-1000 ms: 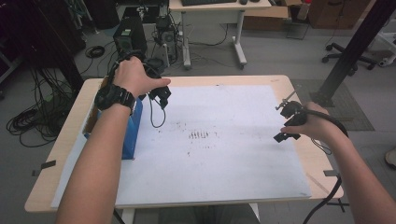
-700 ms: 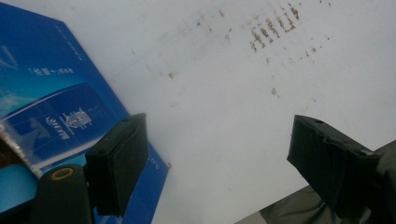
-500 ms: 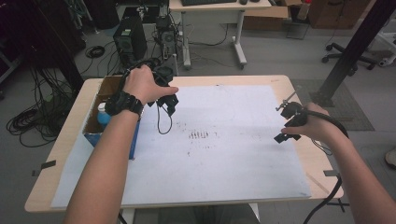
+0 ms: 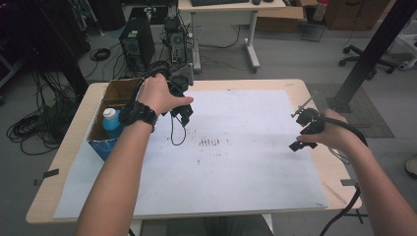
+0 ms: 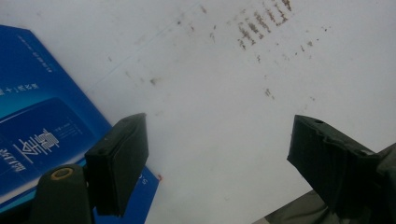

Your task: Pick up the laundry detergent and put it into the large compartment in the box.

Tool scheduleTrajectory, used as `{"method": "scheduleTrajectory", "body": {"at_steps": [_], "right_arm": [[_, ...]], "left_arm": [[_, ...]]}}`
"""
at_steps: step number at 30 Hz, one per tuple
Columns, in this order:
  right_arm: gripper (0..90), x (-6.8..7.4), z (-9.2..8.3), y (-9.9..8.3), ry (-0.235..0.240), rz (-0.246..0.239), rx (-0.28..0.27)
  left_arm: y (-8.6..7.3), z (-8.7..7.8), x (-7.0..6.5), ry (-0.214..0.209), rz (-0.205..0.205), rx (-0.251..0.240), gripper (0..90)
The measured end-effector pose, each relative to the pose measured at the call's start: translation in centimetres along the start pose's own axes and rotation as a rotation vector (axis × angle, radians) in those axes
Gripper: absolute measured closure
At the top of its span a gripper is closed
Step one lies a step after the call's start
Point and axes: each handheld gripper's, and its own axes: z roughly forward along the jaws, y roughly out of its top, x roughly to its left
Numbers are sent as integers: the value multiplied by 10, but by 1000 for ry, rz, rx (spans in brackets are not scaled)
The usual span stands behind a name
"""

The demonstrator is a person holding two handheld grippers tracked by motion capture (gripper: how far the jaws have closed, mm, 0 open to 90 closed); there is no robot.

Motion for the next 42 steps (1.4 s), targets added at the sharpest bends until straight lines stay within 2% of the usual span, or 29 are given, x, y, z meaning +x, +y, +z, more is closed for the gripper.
{"method": "scheduleTrajectory", "body": {"at_steps": [8,14,26,42], "right_arm": [[224,1,1,0,6,-2,-1],[224,1,3,1,5,-5,2],[223,1,0,1,2,-13,3],[222,2,-4,0,0,-12,-3]], "left_arm": [[0,14,-5,-28,2,10,203],[-1,19,-3,-33,0,12,204],[-3,19,-3,-29,-2,-4,200],[0,21,-7,-29,9,11,197]]}}
